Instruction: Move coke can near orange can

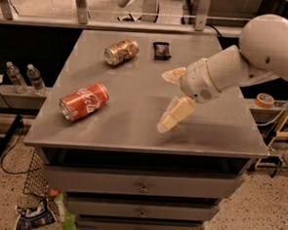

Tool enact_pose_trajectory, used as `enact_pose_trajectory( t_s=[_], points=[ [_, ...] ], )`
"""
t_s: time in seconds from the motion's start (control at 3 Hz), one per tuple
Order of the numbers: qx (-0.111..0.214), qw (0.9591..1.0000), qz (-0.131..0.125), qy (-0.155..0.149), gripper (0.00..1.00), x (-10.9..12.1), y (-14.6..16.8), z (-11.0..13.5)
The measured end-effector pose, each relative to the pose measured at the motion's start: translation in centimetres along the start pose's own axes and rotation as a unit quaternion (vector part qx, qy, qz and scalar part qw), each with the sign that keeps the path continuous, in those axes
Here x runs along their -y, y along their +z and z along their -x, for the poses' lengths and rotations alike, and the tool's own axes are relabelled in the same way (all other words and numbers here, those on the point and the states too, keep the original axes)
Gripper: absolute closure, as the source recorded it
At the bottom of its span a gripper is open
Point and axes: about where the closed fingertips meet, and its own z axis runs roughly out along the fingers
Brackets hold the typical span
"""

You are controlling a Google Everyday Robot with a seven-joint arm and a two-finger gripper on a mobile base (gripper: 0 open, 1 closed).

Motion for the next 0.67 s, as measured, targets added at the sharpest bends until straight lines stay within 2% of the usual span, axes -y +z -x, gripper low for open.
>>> enact_pose_trajectory(
  t_s=[0.33,0.67],
  points=[
    [0.06,0.9967,0.029,-0.045,0.0,0.8,3.0,3.7],
    [0.106,0.9893,0.065,-0.077,0.0,1.3,6.2,6.3]
  ],
)
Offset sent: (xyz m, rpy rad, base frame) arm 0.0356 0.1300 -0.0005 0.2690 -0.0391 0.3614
